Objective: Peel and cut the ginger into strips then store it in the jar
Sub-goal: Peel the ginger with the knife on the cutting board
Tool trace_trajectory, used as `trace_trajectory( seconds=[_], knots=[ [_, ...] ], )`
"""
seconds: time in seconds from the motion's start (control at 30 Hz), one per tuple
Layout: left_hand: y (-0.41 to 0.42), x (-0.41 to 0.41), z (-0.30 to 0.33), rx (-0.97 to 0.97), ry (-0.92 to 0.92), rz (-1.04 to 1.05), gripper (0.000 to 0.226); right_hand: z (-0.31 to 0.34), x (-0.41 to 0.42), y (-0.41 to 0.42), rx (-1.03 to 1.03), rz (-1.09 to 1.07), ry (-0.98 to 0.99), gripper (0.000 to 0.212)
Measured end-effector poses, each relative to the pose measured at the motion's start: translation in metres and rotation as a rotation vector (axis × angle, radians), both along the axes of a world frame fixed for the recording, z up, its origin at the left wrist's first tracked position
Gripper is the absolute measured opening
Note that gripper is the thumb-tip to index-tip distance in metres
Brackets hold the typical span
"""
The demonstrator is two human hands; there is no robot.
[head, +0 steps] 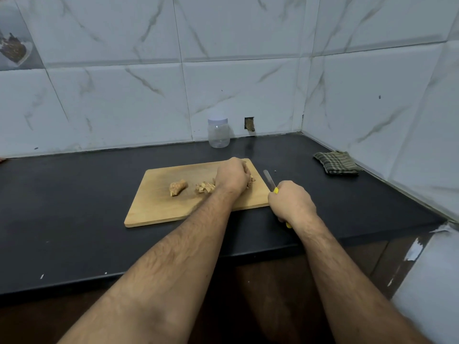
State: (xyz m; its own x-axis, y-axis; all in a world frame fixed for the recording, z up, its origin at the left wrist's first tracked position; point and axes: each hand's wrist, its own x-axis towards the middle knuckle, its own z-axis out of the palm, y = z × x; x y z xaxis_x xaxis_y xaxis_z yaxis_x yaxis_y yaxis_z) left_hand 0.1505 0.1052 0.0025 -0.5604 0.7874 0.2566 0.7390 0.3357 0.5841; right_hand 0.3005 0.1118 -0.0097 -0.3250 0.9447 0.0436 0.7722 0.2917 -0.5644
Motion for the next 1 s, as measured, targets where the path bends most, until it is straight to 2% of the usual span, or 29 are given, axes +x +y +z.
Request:
trace_trajectory(
  seconds=[0.17, 0.37, 0.47, 0.57, 0.8, 1.0],
  knots=[
    [-0.001, -0.005, -0.004, 0.014, -0.027, -0.023, 0.005, 0.001, 0.003, -0.001, 0.004, 0.000, 0.003, 0.012],
    [-0.027, -0.023, 0.007, 0.235, -0.105, 0.023, 0.006, 0.010, -0.009, -0.020, 0.060, 0.058, 0.022, 0.009],
    [-0.051, -0.038, 0.017, 0.301, -0.071, 0.066, 0.006, 0.016, -0.022, -0.036, 0.091, 0.103, 0.021, 0.015],
    [-0.082, -0.064, 0.019, 0.260, -0.022, 0.140, 0.011, 0.020, -0.033, -0.051, 0.112, 0.155, -0.003, 0.023],
    [-0.130, -0.112, 0.000, 0.112, -0.064, 0.315, 0.016, 0.021, -0.057, -0.074, 0.154, 0.238, -0.026, 0.011],
    [-0.129, -0.113, -0.008, 0.052, -0.170, 0.211, 0.047, 0.015, -0.065, -0.082, 0.152, 0.269, -0.017, 0.034]
  ],
)
